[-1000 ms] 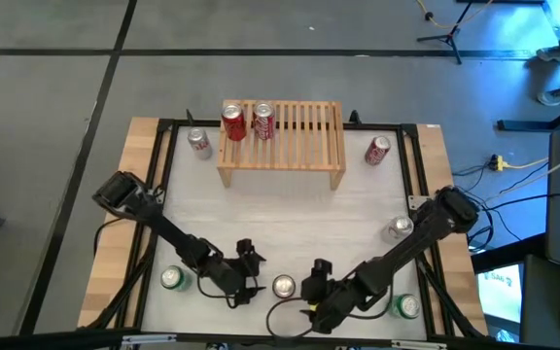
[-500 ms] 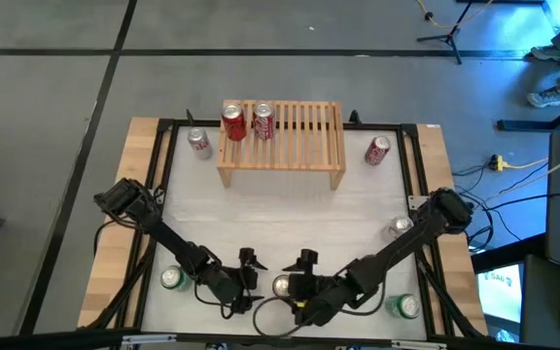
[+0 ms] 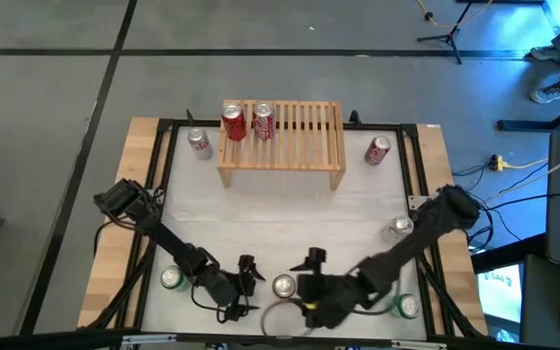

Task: Place canned beverage on shelf
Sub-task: Put the red and black soda can on the shelf aligned with the other red and black soda can

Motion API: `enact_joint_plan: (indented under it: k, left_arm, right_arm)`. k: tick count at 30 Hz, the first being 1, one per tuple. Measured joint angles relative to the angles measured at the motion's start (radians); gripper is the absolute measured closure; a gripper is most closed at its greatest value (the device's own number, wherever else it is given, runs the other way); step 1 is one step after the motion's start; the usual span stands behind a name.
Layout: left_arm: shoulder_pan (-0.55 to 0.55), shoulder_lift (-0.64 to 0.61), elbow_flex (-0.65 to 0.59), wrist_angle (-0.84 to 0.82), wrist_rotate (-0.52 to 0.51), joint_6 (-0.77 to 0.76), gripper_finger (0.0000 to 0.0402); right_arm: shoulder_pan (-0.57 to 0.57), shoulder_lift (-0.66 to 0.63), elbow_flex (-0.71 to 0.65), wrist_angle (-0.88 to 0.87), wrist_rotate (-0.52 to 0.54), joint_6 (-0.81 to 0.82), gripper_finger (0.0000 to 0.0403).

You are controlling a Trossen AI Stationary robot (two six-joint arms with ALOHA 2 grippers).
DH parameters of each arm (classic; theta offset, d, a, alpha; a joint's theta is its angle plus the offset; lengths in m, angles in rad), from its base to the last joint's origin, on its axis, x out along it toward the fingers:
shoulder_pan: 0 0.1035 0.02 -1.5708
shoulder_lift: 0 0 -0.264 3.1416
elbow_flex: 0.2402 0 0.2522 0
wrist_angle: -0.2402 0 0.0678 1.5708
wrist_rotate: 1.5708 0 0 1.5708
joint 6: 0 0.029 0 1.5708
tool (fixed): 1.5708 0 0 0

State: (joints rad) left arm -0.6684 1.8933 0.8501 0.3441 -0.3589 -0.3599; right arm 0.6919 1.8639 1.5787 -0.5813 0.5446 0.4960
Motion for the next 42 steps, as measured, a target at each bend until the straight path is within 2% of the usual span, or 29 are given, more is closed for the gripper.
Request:
enact_joint_plan:
  k: [3, 6, 10, 15, 19, 23, 25, 28, 32, 38, 42]
  left_arm:
    - [-0.002, -0.001, 0.001, 0.017, -0.004, -0.033, 0.0021]
    - [-0.006, -0.020, 0.000, -0.001, 0.005, -0.084, 0.0021]
    - [-0.014, -0.122, 0.045, -0.089, 0.024, -0.111, 0.0021]
    - [-0.016, -0.243, 0.142, -0.242, -0.043, -0.071, 0.0021]
    - [-0.016, -0.293, 0.179, -0.249, -0.140, 0.030, 0.0021]
    - [-0.014, -0.284, 0.180, -0.169, -0.161, 0.092, 0.0021]
    - [0.005, -0.264, 0.183, -0.133, -0.162, 0.062, 0.0021]
    - [0.074, -0.221, 0.181, -0.155, -0.109, -0.016, 0.0021]
    - [0.145, -0.185, 0.252, -0.257, 0.038, -0.076, 0.0021]
    - [0.167, -0.098, 0.423, -0.511, 0.102, -0.083, 0.0021]
    - [0.159, -0.032, 0.491, -0.524, 0.127, -0.076, 0.0021]
  right_arm:
    - [0.066, -0.016, 0.000, -0.085, 0.045, 0.008, 0.0065]
    - [0.132, -0.015, -0.011, -0.171, 0.113, 0.100, 0.0065]
    - [0.190, -0.018, -0.129, -0.147, 0.231, 0.229, 0.0065]
    - [0.200, -0.014, -0.309, -0.061, 0.211, 0.380, 0.0065]
    - [0.198, -0.014, -0.435, 0.109, 0.215, 0.412, 0.0065]
    - [0.198, -0.014, -0.515, 0.228, 0.278, 0.388, 0.0065]
    - [0.186, -0.014, -0.536, 0.250, 0.304, 0.382, 0.0065]
    - [0.171, -0.014, -0.552, 0.257, 0.312, 0.387, 0.0065]
    - [0.170, -0.015, -0.559, 0.271, 0.295, 0.389, 0.0065]
    - [0.172, -0.015, -0.560, 0.264, 0.293, 0.389, 0.0065]
    - [0.172, -0.014, -0.560, 0.259, 0.293, 0.389, 0.0065]
